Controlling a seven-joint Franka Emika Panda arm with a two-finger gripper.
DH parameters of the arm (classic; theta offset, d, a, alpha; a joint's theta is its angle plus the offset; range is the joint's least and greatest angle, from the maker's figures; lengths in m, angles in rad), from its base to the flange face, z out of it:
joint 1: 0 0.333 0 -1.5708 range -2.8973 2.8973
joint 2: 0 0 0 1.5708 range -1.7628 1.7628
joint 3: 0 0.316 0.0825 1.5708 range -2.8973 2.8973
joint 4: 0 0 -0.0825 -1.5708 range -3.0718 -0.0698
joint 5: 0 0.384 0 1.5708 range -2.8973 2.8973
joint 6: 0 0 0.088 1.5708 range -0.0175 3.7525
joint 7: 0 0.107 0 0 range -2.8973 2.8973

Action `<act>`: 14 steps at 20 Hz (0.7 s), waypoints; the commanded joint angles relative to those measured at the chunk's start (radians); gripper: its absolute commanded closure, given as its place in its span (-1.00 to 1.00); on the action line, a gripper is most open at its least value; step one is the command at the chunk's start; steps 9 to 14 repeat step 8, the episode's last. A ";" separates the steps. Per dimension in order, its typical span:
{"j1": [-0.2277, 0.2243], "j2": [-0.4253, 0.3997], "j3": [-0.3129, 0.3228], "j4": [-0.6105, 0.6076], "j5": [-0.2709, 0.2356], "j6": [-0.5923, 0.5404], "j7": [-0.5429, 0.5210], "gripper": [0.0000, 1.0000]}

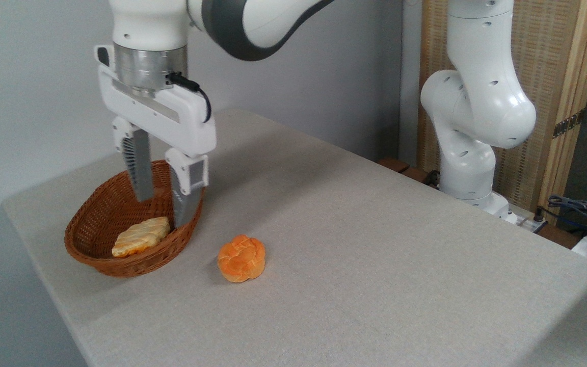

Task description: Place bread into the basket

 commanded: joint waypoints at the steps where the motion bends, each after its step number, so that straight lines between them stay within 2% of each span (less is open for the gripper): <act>1: -0.009 -0.020 0.059 0.004 0.019 -0.112 0.168 -1.00; 4: -0.009 -0.028 0.082 0.004 0.043 -0.166 0.267 -1.00; 6: -0.009 -0.035 0.083 0.003 0.067 -0.176 0.272 -1.00; 8: -0.007 -0.035 0.085 0.004 0.053 -0.176 0.269 -1.00; 14: -0.007 -0.035 0.085 0.004 0.053 -0.176 0.269 -1.00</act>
